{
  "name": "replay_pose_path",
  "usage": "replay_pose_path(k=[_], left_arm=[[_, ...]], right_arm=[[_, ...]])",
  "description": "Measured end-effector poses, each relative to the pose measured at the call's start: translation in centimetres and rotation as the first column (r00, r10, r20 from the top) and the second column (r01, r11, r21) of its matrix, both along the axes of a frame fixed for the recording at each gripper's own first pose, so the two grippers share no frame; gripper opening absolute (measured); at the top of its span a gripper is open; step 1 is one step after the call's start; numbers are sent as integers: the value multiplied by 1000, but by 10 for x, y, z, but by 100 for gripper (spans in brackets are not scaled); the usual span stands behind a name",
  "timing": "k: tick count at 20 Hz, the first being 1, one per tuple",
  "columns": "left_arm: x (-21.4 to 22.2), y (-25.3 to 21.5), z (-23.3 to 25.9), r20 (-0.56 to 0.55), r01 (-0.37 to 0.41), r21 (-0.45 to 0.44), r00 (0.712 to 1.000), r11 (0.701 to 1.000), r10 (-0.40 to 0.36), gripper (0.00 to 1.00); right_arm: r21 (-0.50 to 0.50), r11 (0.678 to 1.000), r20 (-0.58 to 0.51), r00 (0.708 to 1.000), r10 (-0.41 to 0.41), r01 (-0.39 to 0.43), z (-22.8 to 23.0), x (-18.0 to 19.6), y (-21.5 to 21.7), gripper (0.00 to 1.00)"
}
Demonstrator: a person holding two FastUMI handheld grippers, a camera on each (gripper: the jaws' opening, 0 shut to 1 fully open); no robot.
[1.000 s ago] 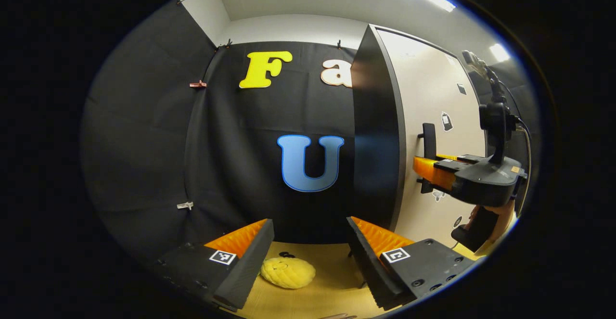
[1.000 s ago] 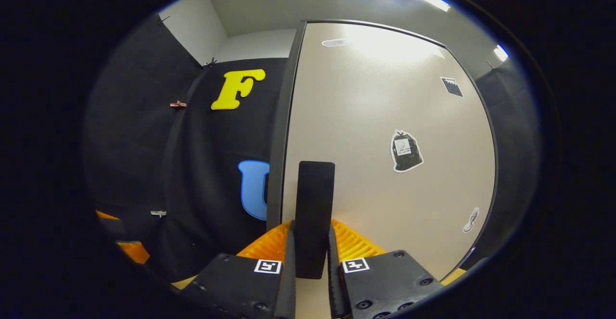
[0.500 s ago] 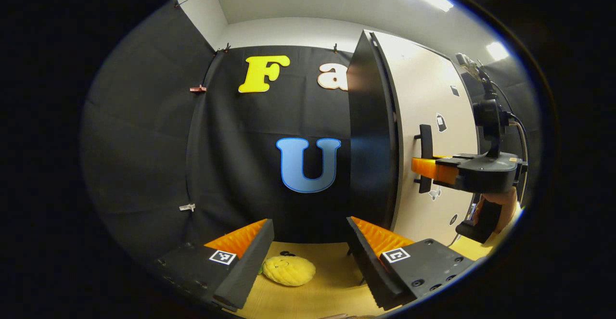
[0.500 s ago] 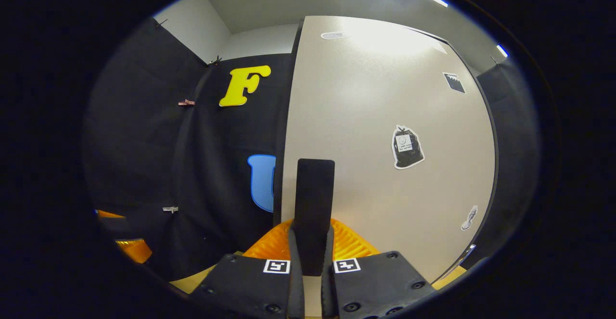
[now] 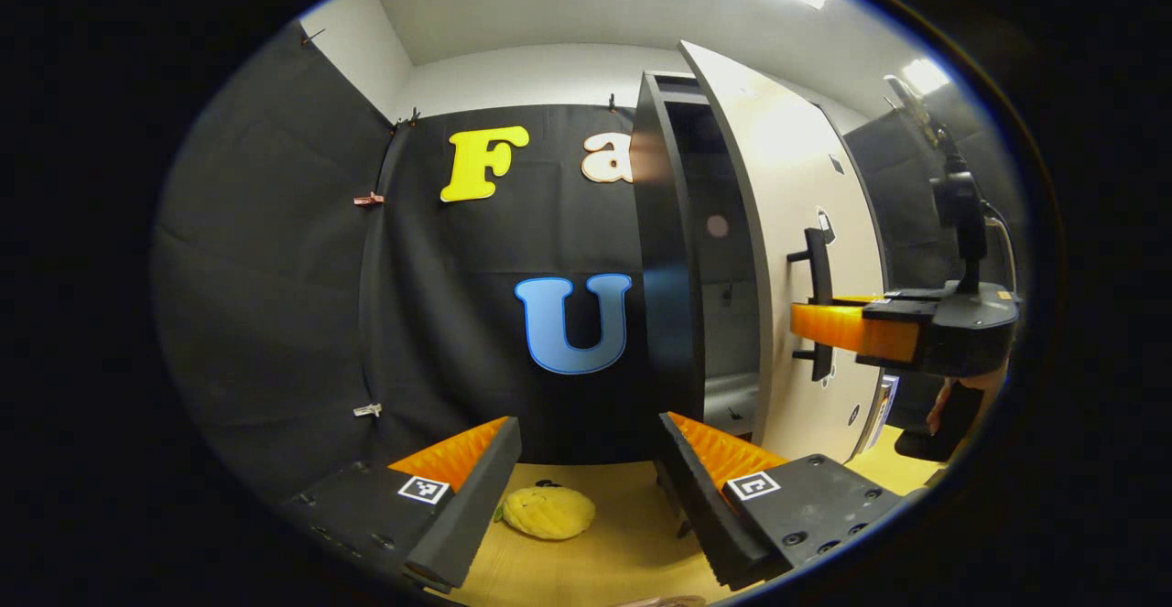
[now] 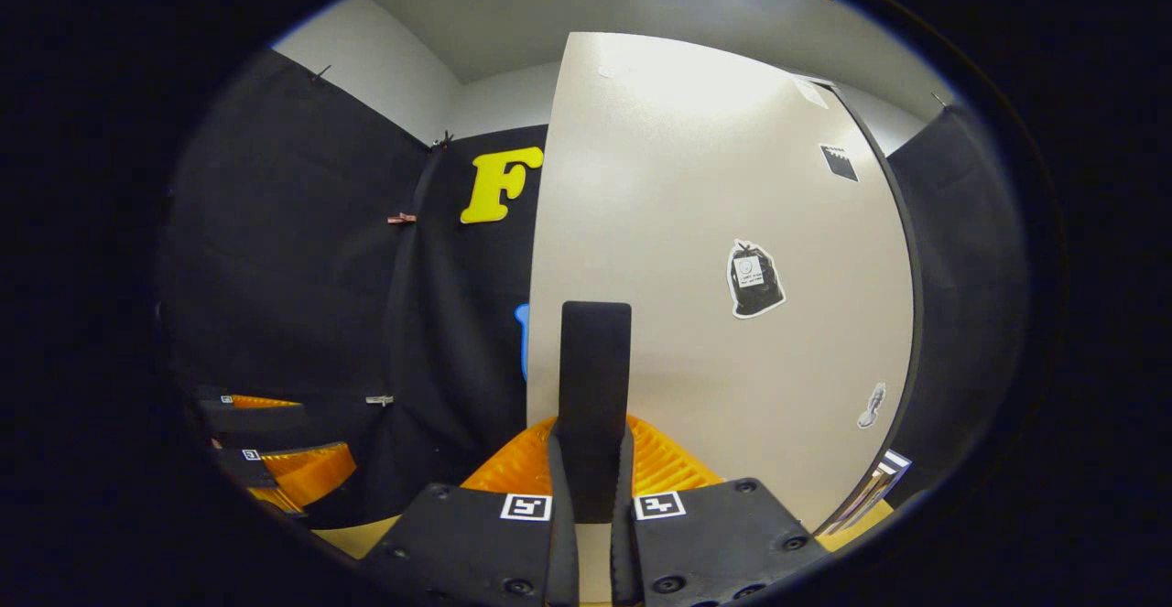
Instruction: Open the cabinet door with the right hand, grasp the bottle in the cabinet with the left hand and place it on the coaster, then close the cabinet door with the right hand.
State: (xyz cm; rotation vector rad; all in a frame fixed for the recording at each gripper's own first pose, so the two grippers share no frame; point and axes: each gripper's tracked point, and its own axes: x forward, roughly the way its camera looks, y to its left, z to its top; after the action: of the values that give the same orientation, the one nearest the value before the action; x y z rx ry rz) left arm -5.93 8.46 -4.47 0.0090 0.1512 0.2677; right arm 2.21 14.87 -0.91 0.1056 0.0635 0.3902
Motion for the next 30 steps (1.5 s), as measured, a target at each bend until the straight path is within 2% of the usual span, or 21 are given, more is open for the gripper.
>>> replay_pose_path(k=[8,15,20,24,28,30], left_arm=[[-56,-90,20,-5,-69,-4,998,998,69,94],[-70,-154,30,3,-84,-36,996,996,84,92],[-62,-199,38,10,-25,-21,1000,999,25,94],[-51,-230,43,22,33,-8,999,999,-33,94],[-34,-255,46,31,86,-15,996,996,-85,94],[-23,-264,52,44,106,-9,993,994,-105,94]], right_arm=[[27,991,-11,991,134,-134,19,-72,-50,18],[15,985,-3,985,170,-170,33,-128,-123,18],[-6,994,-3,994,108,-108,37,-156,-191,18],[-21,1000,3,1000,-5,5,37,-163,-247,17],[-146,976,63,986,-152,160,32,-157,-306,16],[-162,965,66,978,-197,206,32,-157,-329,13]])
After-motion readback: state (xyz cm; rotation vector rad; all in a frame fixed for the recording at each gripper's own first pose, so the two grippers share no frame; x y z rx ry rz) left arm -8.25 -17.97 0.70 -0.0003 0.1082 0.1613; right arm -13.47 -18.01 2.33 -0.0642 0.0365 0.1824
